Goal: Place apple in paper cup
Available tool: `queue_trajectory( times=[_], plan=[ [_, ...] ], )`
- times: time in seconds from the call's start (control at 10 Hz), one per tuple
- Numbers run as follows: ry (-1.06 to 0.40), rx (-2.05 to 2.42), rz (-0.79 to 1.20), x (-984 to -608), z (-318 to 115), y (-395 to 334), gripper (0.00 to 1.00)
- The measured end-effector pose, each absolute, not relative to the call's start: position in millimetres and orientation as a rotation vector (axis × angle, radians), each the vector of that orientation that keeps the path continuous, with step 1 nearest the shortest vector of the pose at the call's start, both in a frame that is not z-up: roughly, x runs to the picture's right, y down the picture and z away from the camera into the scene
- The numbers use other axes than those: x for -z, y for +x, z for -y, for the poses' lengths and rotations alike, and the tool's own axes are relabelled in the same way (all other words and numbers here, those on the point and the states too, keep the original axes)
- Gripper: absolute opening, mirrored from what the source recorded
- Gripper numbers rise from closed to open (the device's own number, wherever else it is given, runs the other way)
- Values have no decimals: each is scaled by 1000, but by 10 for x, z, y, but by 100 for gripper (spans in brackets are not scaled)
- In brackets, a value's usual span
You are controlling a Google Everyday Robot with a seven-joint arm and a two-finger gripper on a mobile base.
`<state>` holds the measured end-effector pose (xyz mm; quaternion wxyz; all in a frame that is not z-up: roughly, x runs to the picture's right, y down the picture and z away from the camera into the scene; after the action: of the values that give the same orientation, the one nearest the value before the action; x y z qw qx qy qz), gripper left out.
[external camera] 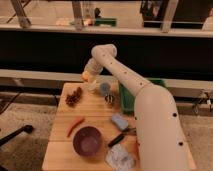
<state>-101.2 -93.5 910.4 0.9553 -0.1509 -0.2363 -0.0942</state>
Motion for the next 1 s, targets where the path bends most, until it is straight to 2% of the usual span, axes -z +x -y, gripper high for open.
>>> queue_trajectory(
  times=[0.8,1.0],
  plan=[
    [-315,208,466,-9252,883,-987,2],
    [-318,213,461,-9256,885,-983,18]
  ],
)
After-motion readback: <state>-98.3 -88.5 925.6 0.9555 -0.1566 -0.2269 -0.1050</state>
